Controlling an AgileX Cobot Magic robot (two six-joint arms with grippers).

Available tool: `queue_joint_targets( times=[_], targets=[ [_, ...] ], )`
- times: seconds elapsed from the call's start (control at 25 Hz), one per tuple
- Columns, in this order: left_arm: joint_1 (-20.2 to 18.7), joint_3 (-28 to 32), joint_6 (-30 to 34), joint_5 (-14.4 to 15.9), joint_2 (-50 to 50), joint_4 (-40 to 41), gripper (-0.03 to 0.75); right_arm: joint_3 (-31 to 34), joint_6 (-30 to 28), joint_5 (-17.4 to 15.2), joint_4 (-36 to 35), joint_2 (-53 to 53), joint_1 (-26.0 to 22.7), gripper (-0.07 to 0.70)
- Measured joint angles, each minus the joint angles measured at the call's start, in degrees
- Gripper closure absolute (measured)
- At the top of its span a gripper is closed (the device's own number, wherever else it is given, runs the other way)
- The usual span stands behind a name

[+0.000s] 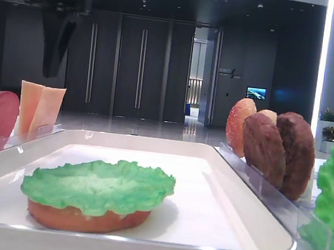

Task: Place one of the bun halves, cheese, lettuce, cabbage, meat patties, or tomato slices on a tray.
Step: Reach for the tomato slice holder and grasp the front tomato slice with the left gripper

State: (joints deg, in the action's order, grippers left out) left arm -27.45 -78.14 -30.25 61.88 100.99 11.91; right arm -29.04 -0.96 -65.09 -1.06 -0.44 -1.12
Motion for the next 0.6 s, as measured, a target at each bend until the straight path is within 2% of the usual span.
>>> queue_joint_targets(
  times=[0.2, 0.6],
  targets=[
    [0.00, 0.00, -0.07, -1.27, 2.44, -0.24, 0.059, 0.00, 0.00, 0.00, 0.00, 0.00, 0.00, 0.165],
    [0.00, 0.00, 0.46, -1.32, 5.92, -1.58, 0.067, 0.00, 0.00, 0.00, 0.00, 0.00, 0.00, 0.165]
  ],
)
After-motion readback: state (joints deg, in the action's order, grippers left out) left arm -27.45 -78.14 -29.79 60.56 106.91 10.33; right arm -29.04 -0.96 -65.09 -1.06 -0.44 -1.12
